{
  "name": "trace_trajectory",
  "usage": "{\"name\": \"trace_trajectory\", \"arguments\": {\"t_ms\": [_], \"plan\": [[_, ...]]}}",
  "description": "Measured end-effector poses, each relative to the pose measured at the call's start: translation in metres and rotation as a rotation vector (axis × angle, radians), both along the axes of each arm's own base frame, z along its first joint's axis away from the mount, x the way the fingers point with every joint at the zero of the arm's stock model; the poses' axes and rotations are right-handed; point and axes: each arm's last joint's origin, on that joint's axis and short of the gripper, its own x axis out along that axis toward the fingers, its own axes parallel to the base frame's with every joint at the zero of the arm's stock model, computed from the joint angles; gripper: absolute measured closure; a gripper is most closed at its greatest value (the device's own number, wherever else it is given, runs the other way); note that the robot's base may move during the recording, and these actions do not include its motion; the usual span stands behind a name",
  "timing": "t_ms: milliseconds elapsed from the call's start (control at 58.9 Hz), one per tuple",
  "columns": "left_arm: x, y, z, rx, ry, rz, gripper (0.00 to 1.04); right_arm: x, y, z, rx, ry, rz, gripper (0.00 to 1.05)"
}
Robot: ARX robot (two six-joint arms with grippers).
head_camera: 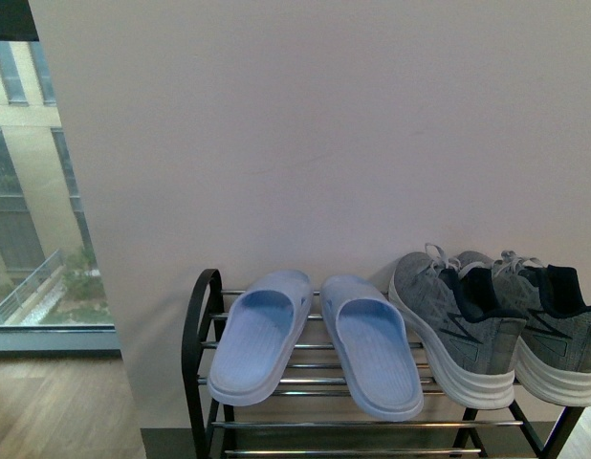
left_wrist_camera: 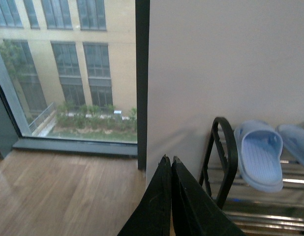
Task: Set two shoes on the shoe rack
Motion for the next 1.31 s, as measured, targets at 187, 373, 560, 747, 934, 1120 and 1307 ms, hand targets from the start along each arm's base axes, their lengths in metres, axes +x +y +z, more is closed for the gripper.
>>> {"name": "trace_trajectory", "arguments": {"t_ms": [187,373,560,747,934,1120,1307], "plan": [[-0.0042,0.0001,0.0002,0.000,-0.013,0.000,1.03,0.0000,0.0000,0.0000,0.000,0.000,0.001,0.09],[-0.0043,0.0001,0.0004,0.000,-0.015,0.000,0.86,0.0000,0.0000,0.0000,0.000,0.000,0.000,0.09],[-0.0043,0.0001,0.0004,0.000,-0.015,0.000,0.57,0.0000,0.0000,0.0000,0.000,0.000,0.000,0.09],[-0.0043,0.0000,0.0004,0.000,-0.015,0.000,0.27,0.0000,0.0000,-0.0001,0.000,0.001,0.000,0.09],[-0.0043,0.0001,0.0004,0.001,-0.015,0.000,0.10,0.0001,0.0000,-0.0001,0.000,0.001,0.000,0.09],[-0.0043,0.0001,0.0004,0.003,-0.015,0.000,0.09,0.0001,0.0000,-0.0001,0.000,0.001,0.000,0.09],[-0.0043,0.0000,0.0004,0.003,-0.016,0.000,0.09,0.0001,0.0000,-0.0001,0.001,0.001,0.001,0.09]]}}
